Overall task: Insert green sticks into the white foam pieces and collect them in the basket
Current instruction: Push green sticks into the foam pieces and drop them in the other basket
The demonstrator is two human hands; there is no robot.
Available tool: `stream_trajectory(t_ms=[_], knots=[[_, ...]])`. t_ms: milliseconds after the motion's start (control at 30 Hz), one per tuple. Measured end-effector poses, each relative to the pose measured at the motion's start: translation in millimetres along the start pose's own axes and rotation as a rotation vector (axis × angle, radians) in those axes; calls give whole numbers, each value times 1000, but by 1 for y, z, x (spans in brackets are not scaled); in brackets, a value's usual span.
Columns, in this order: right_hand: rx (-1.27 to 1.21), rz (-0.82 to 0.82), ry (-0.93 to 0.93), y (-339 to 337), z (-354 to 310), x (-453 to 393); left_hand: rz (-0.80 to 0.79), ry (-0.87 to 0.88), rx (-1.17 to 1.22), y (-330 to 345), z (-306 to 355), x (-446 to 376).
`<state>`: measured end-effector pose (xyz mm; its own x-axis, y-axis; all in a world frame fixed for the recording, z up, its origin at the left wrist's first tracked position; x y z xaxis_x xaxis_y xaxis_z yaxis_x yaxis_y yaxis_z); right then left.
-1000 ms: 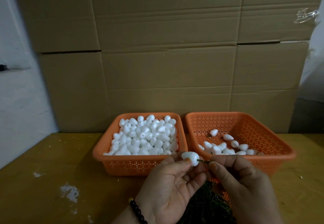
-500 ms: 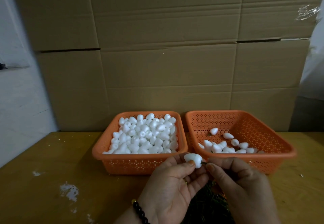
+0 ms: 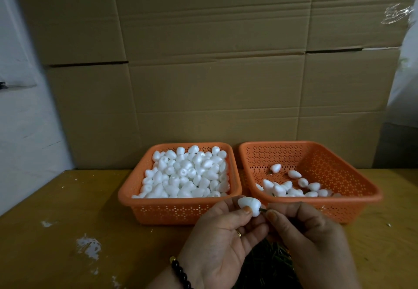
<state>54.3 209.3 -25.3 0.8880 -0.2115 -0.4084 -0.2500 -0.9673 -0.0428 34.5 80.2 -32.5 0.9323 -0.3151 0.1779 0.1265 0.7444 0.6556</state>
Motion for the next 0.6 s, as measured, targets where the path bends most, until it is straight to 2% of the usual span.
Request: stream_trajectory(t_ms=[600], knots=[[-44,-11,42,0,4,0,-11,19,-27,2,0,1]])
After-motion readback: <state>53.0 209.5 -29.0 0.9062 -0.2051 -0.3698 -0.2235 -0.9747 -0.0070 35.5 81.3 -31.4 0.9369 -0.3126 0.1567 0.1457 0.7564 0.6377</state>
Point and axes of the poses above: each hand's wrist, its own x-axis away from the middle knuckle, its own y-axis out of the palm, z = x × y, the point moved 5 cm from there along -x, towards the middle knuckle
